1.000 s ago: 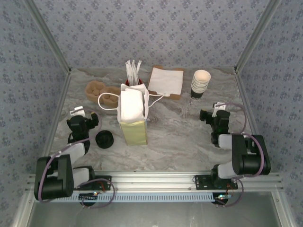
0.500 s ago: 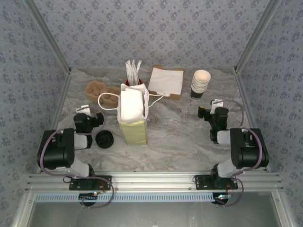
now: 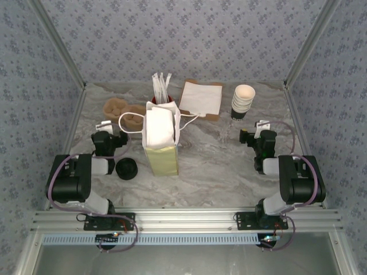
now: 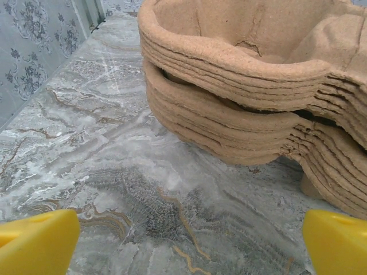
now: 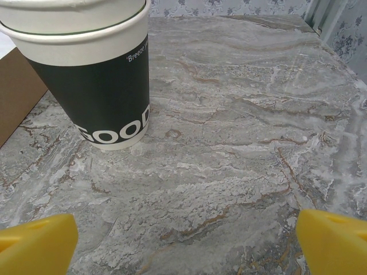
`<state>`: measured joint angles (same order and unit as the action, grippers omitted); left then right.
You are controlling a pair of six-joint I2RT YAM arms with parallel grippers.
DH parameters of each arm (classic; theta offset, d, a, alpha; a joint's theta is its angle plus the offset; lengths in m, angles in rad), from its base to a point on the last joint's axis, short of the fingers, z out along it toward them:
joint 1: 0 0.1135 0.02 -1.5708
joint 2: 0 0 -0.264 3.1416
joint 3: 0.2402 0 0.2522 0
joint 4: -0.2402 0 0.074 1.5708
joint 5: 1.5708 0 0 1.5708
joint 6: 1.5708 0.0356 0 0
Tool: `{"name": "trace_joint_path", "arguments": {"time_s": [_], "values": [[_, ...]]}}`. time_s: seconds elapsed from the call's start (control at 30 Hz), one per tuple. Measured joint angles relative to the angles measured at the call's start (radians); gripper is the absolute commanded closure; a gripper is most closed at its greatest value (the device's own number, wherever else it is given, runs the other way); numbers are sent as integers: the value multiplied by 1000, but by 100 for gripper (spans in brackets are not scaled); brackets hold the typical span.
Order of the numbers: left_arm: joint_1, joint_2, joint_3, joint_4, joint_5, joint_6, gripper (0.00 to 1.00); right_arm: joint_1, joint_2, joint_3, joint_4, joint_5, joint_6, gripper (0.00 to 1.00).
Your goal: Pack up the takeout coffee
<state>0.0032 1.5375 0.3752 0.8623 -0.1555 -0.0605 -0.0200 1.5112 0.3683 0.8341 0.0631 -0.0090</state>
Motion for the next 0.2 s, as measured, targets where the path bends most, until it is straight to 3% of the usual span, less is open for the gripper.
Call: {"name": "trace_joint_path", "arguments": {"time_s": [0.2], "values": [[0, 0, 0, 0, -3, 0, 1, 0, 0, 0, 0, 0, 0, 0]]}}
